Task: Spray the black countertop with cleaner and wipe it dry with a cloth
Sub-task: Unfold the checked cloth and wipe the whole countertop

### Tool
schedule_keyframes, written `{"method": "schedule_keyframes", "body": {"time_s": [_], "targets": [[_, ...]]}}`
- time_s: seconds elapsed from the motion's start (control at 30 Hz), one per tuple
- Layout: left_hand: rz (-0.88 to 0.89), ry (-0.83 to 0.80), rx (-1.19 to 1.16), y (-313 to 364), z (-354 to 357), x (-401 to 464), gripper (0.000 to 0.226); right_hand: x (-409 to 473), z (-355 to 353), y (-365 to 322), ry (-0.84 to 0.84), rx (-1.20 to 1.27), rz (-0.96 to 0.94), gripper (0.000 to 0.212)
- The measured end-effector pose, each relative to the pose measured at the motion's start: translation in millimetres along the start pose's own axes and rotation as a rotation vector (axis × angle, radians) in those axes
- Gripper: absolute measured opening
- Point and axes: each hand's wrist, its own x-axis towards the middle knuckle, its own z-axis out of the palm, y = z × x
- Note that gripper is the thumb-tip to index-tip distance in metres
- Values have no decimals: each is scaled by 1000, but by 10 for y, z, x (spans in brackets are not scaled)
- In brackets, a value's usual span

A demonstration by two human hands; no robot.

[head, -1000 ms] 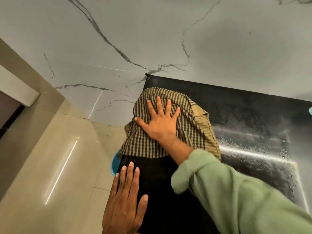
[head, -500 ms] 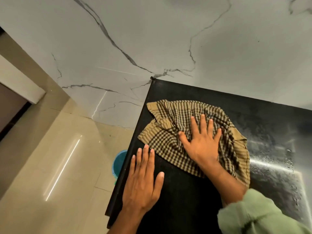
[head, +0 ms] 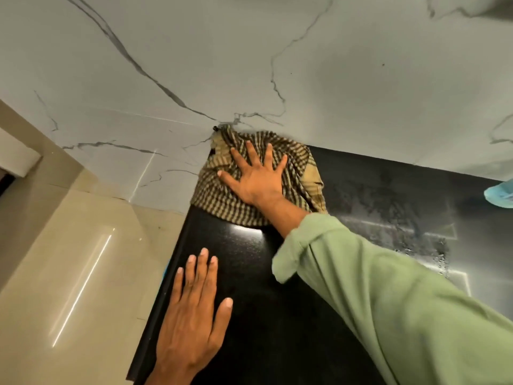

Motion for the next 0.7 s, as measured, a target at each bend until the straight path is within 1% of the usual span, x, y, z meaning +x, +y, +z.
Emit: {"method": "schedule_keyframes", "body": {"time_s": [0.07,0.17,0.27,0.4,0.47,0.6,0.63,0.7], "targets": [[-5,3,4,3,-5,1,71,120,-72,187,4,2,11,79],[-4,-9,-10,13,-12,4,70,37,-108,476,21,15,36,73],[-12,-21,-15,18,-22,7,70,-202,-92,807,58,22,137,74],[-15,-21,-30,23,-42,9,70,-482,-147,1332,92,41,316,77],[-17,-9,-39,26,-51,15,71,-530,-164,1459,95,34,357,78],[-10,-8,-48,29,-58,14,73,-465,-119,1254,78,37,401,84],[-9,-11,-52,22,-61,14,74,-429,-99,1122,66,27,386,86],[-5,-8,-63,27,-63,7,74,-374,-44,794,43,-11,299,89]]}}
